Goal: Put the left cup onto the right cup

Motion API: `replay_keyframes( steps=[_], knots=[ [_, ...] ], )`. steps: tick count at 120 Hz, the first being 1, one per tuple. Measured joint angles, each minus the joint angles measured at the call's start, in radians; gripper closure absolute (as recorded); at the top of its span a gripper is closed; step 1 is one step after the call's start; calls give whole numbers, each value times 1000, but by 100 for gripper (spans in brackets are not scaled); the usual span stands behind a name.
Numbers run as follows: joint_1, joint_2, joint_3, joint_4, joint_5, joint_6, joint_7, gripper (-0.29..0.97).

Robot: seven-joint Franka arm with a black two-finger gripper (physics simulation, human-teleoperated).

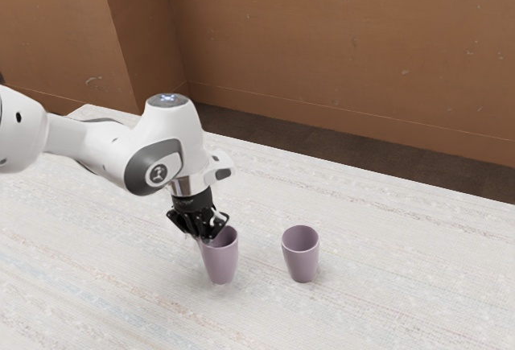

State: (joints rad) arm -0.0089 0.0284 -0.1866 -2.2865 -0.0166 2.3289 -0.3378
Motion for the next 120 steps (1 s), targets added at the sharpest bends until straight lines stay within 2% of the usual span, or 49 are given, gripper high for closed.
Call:
replay_keyframes(
  steps=[33, 64, 95, 120],
  knots=[
    [-15, -28, 8, 44, 3, 67, -19, 78],
    [18, -30, -31, 137, -4, 75, -57, 78],
    [23, 17, -55, 310, -13, -67, -122, 78],
    [-38, 93, -63, 423, -7, -192, -170, 78]
  ],
)
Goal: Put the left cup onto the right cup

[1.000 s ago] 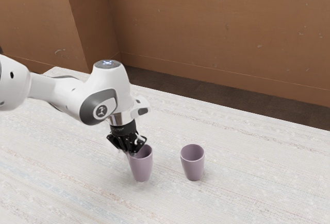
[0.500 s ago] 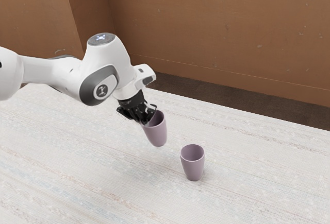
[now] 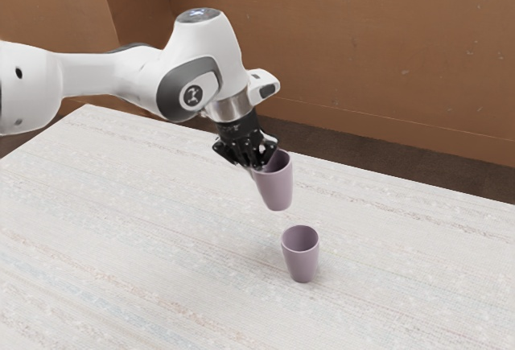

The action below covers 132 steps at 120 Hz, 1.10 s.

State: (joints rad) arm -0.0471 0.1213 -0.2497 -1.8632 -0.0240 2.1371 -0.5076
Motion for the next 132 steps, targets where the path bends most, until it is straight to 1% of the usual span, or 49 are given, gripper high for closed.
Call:
replay_keyframes(
  steps=[28, 70, 99, 132],
  knots=[
    [-12, 43, -18, 37, -2, -66, -45, 78],
    [-30, 74, -39, 44, 2, -91, -112, 78],
    [-29, 106, -40, 78, 43, -93, -139, 78],
    [-30, 120, -48, 85, 72, -86, -158, 78]
  ],
)
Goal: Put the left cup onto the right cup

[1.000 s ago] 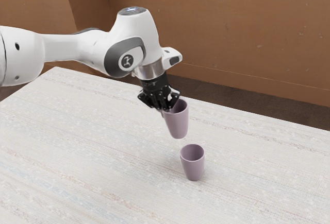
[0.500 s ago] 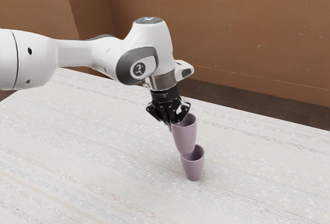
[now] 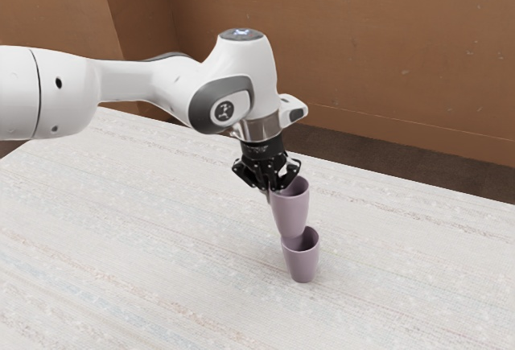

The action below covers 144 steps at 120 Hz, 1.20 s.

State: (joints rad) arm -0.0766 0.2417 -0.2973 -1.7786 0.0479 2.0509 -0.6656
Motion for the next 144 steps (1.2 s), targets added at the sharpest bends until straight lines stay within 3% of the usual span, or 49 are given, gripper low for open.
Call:
replay_keyframes(
  steps=[144],
  knots=[
    [-14, 27, -23, -2, 1, 48, -56, 78]
  ],
)
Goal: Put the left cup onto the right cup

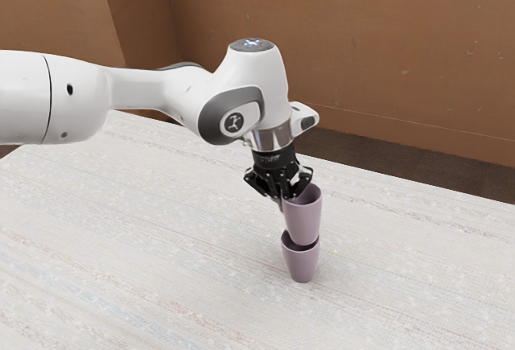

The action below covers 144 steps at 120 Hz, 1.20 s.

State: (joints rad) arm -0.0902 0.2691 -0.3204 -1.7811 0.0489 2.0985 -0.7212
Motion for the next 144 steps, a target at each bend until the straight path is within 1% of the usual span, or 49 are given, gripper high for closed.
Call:
replay_keyframes(
  steps=[144],
  knots=[
    [14, -7, 0, -58, -14, 41, -28, 78]
  ],
)
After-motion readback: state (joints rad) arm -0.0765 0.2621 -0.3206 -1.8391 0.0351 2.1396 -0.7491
